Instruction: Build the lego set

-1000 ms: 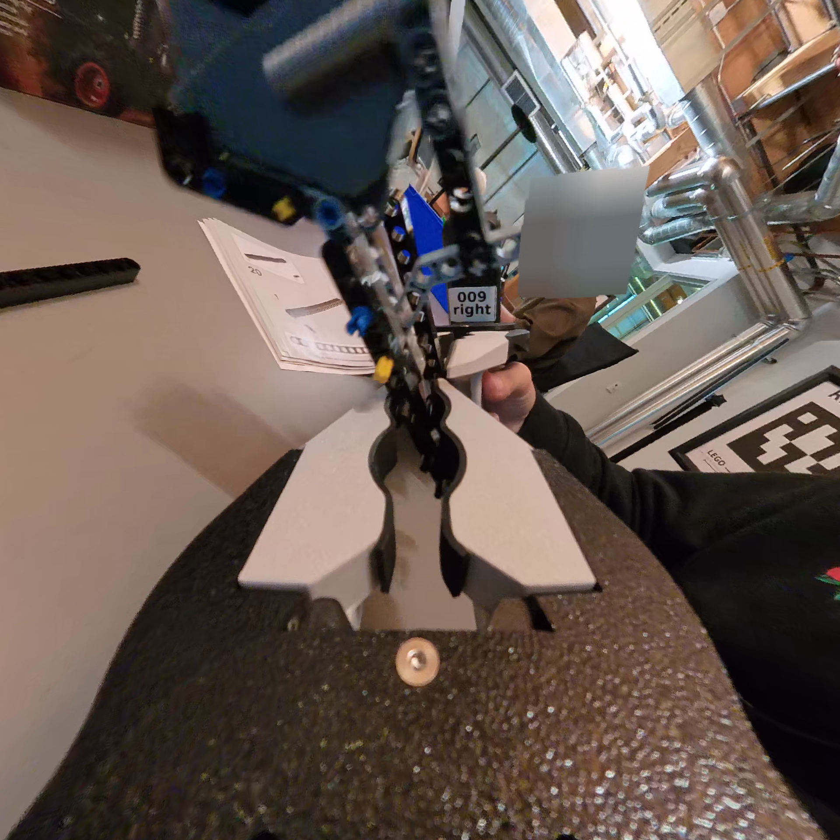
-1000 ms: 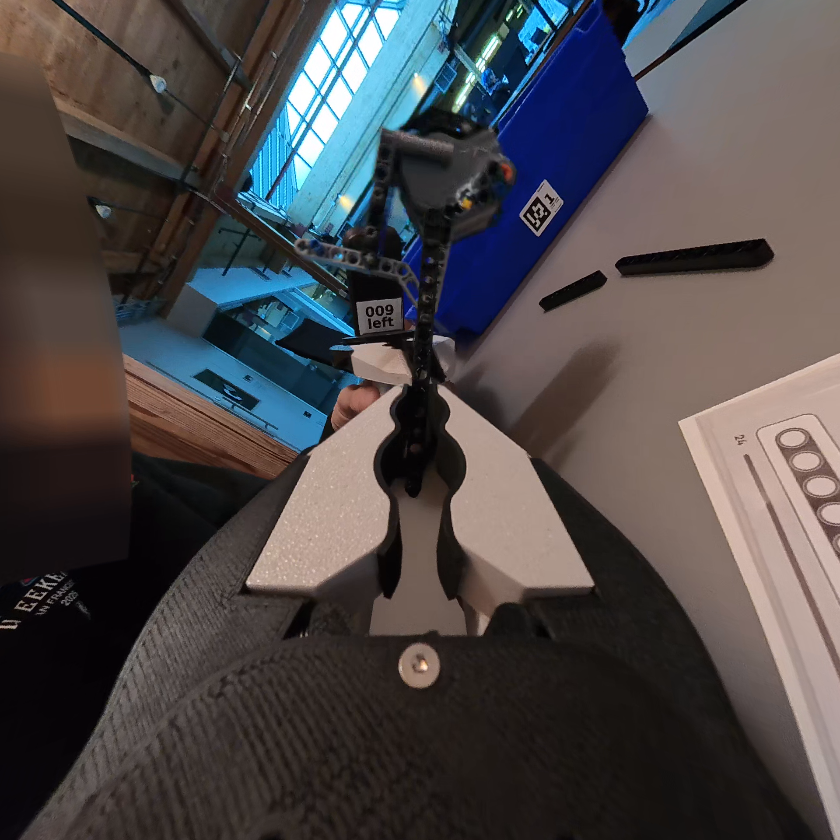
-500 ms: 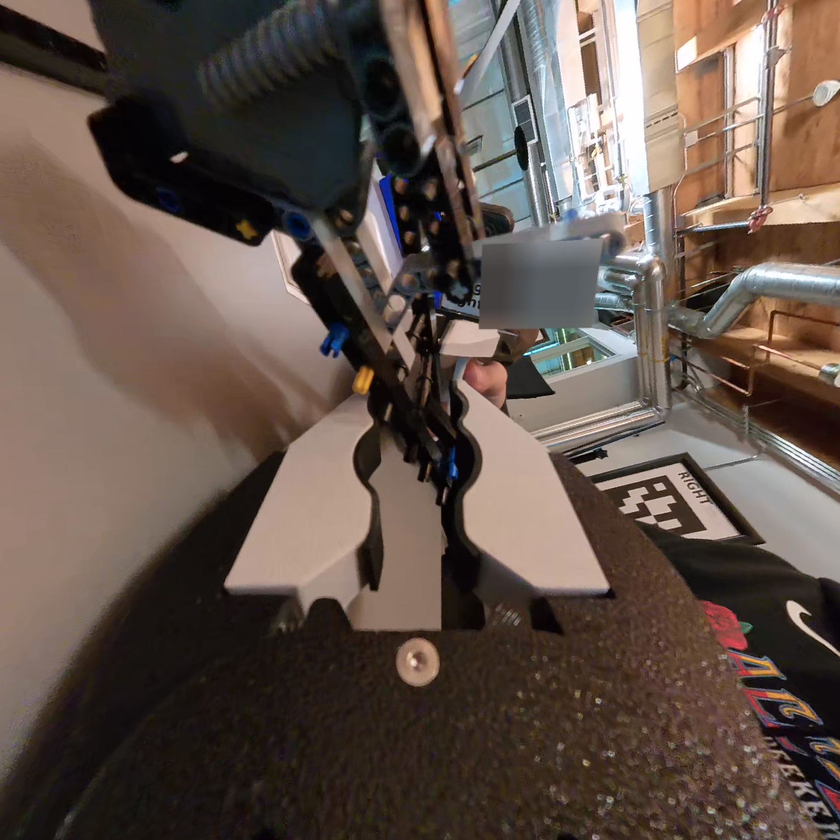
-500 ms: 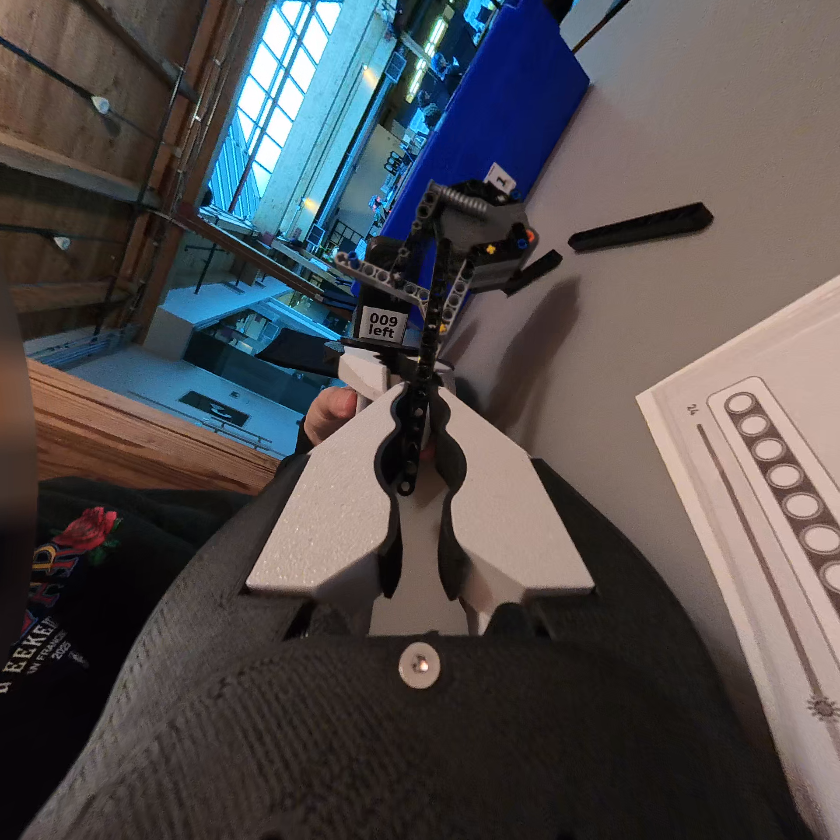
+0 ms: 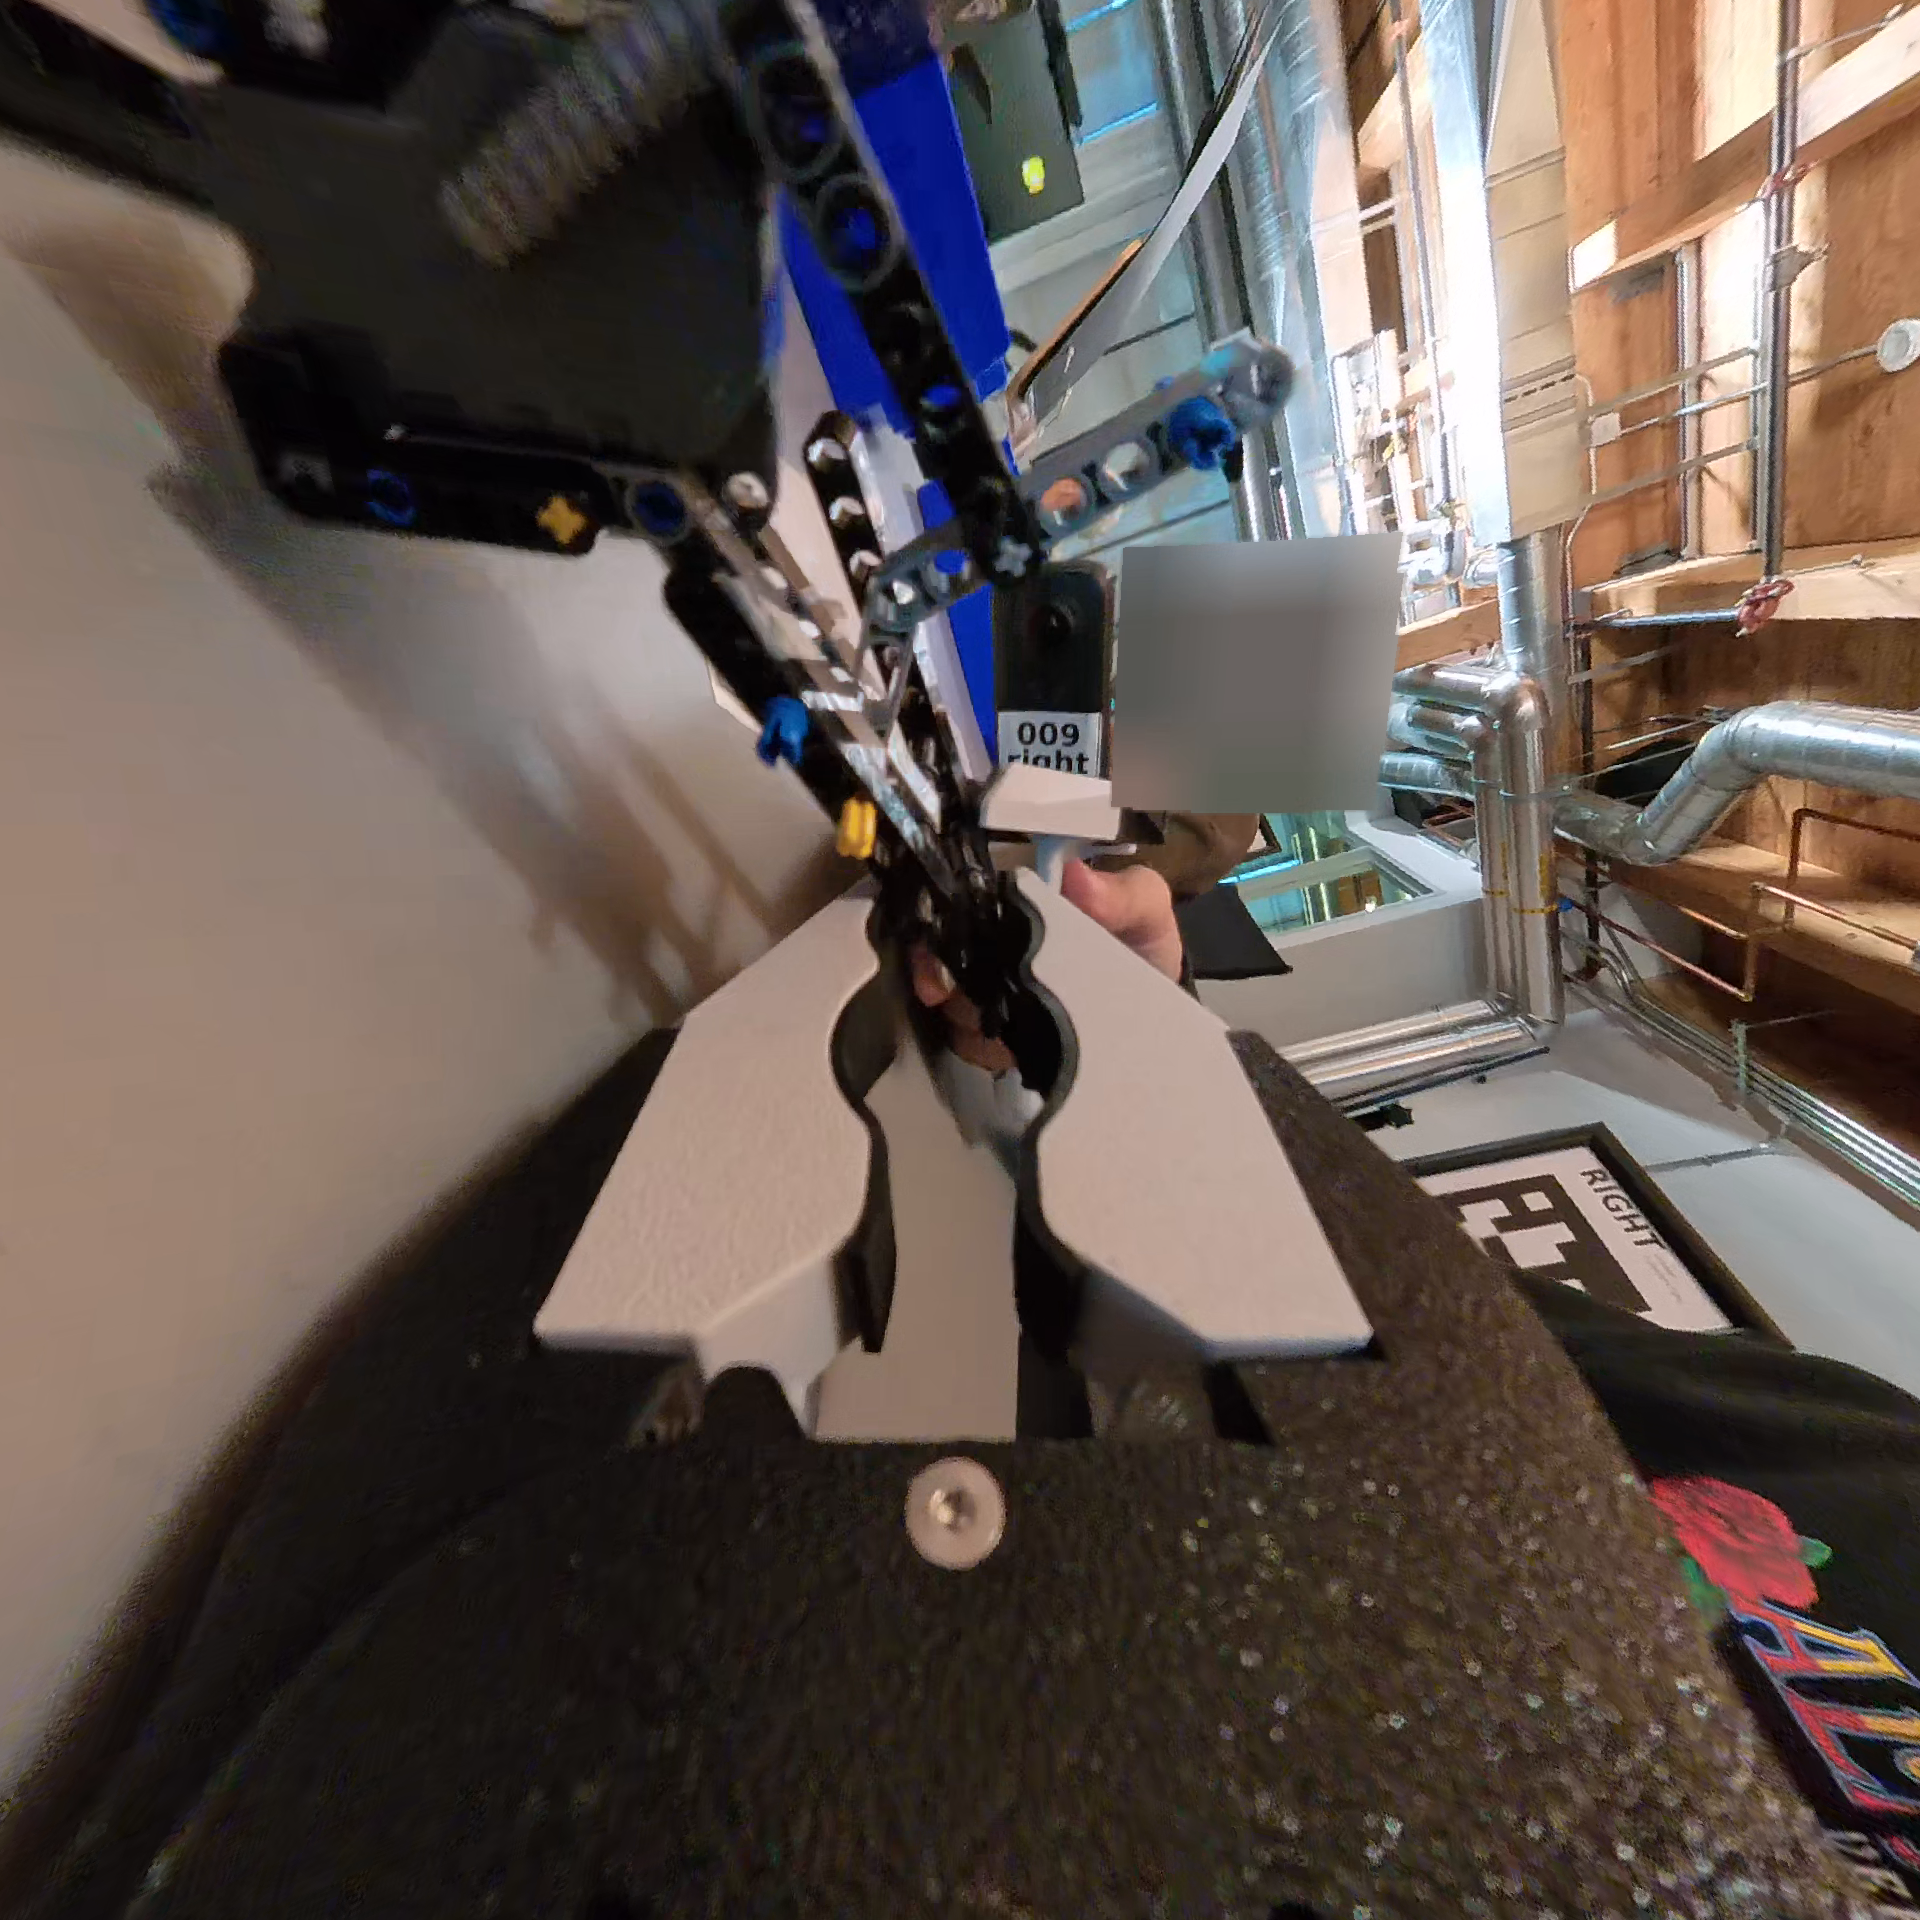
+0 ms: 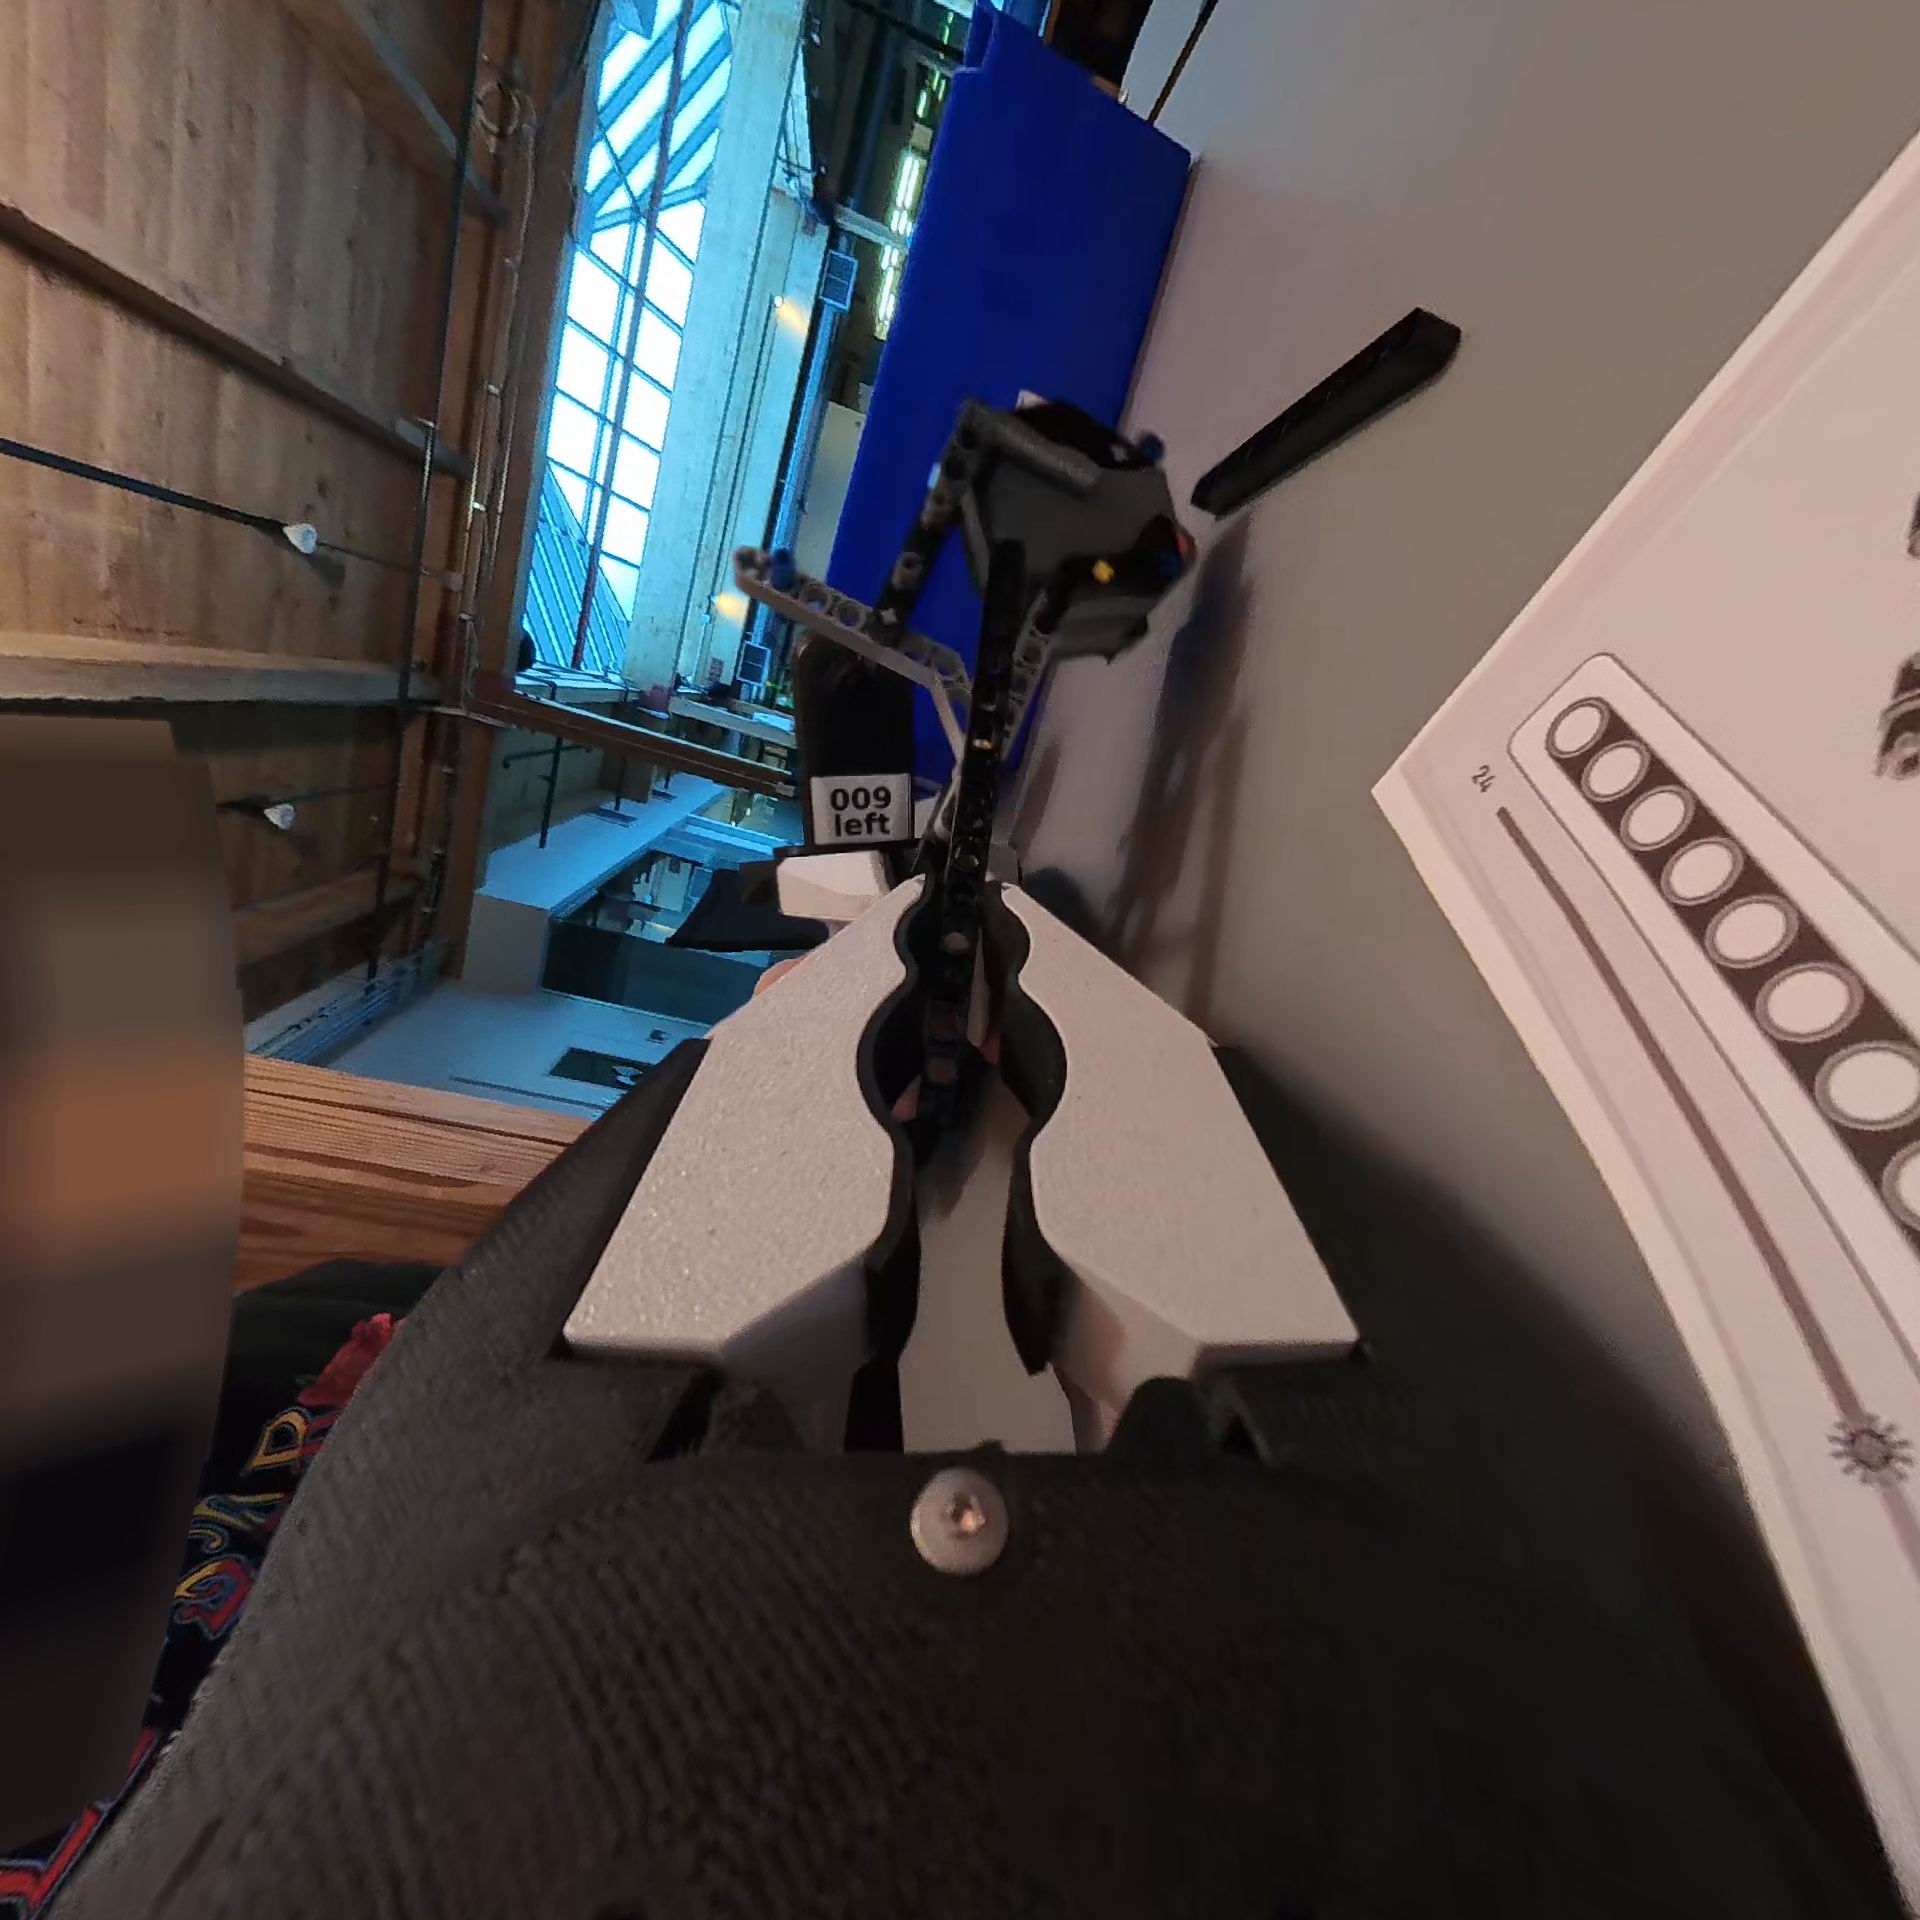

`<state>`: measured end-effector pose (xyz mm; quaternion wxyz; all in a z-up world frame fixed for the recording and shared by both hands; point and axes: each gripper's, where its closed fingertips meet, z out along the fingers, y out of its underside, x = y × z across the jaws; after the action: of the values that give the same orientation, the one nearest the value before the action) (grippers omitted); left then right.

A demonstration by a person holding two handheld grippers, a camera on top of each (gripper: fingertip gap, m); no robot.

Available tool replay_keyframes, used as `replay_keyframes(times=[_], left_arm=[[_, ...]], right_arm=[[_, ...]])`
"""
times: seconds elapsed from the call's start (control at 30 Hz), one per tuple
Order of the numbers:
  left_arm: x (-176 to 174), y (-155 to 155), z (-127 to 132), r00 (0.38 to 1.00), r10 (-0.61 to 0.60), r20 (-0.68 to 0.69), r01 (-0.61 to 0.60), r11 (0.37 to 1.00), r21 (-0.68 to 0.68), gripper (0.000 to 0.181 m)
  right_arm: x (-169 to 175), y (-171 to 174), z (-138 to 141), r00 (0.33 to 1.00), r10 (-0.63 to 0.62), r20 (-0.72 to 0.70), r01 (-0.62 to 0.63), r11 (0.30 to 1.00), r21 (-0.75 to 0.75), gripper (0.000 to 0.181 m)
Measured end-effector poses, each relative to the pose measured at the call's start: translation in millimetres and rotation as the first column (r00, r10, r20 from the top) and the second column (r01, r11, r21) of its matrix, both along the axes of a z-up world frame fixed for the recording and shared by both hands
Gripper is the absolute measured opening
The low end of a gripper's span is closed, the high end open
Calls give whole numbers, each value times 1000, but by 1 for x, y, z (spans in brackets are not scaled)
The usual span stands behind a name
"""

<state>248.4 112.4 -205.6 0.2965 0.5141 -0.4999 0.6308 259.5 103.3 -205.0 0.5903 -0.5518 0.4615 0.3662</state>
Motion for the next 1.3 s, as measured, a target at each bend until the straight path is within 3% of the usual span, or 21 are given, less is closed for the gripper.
replay_keyframes(times=[0.2,0.53,0.63,0.8,1.03,1.07,1.17,1.3], left_arm=[[-5,2,13,990,-20,137,19,1000,10,4],[-8,5,16,993,-55,104,61,997,-54,4],[-10,7,21,992,-77,98,87,991,-103,5],[-23,3,29,979,-161,124,179,972,-155,5],[-31,-4,25,963,-222,153,237,967,-91,4],[-33,-6,24,959,-231,162,246,966,-79,5],[-35,-9,22,951,-248,185,259,965,-40,4],[-30,-11,13,953,-229,199,223,974,49,4]], right_arm=[[-12,1,12,997,64,39,-67,995,72,5],[-15,2,14,992,60,109,-66,997,50,6],[-13,0,18,991,57,119,-65,996,69,23],[14,-9,27,967,-33,252,18,998,61,27],[8,3,45,946,-1,323,-56,984,168,39],[6,5,45,942,9,334,-66,985,160,37],[7,7,45,933,-7,361,-53,987,155,7],[9,7,43,934,-30,355,-24,989,146,5]])
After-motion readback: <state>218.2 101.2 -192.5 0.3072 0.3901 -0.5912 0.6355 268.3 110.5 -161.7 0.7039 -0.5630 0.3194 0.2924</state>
